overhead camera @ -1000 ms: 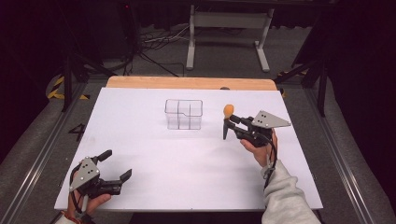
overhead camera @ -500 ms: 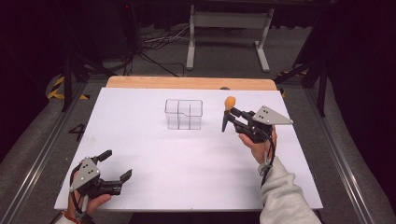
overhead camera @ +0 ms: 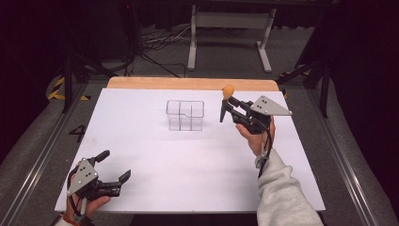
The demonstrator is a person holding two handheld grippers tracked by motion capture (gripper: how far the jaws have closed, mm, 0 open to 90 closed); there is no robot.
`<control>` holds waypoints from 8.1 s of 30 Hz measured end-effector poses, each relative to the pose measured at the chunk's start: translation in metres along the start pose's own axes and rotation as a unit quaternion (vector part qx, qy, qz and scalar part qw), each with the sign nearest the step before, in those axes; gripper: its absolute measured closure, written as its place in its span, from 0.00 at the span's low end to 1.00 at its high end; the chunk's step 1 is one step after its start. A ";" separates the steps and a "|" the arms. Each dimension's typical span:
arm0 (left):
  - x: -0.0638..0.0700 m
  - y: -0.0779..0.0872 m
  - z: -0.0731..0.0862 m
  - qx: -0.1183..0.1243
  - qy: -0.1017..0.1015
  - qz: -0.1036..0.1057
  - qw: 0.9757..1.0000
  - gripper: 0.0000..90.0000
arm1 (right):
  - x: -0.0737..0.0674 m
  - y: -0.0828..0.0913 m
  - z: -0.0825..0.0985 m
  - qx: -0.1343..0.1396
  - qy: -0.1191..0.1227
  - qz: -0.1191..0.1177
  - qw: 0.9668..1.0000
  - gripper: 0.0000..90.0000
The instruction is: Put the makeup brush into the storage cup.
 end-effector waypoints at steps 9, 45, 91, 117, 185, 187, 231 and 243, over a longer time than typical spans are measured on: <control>0.001 0.000 -0.002 0.008 0.004 0.003 1.000 0.04 | 0.002 -0.014 -0.010 0.010 0.000 0.008 1.000 0.79; 0.003 0.000 -0.002 0.012 0.007 0.010 1.000 0.04 | -0.005 -0.068 -0.008 0.016 -0.015 0.020 1.000 0.79; 0.005 0.001 -0.005 0.022 0.012 0.018 1.000 0.04 | -0.007 -0.095 0.030 -0.011 -0.033 0.034 0.999 0.79; 0.006 0.001 -0.004 0.020 0.010 0.021 1.000 0.04 | -0.014 -0.089 0.061 -0.041 -0.047 0.036 0.997 0.79; 0.007 0.002 -0.008 0.031 0.008 0.018 0.999 0.04 | -0.017 -0.083 0.060 -0.045 -0.033 0.054 0.997 0.39; 0.007 0.002 -0.008 0.031 0.006 0.019 0.999 0.04 | -0.017 -0.082 0.058 -0.045 -0.032 0.053 0.997 0.37; 0.010 0.000 -0.005 0.021 0.002 0.021 1.000 0.04 | -0.006 -0.035 0.027 -0.063 0.024 0.093 0.993 0.16; 0.011 0.001 -0.004 0.020 0.003 0.022 1.000 0.04 | -0.007 -0.024 0.026 -0.064 0.025 0.090 0.994 0.17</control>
Point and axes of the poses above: each handheld gripper's, and its own axes: y roughly backward along the jaws, z roughly out of its underside, x roughly to its right, the point moved 8 cm from there along -y, roughly forward along the jaws, and after that the axes turned 15 degrees about x, right-handed, at the moved point
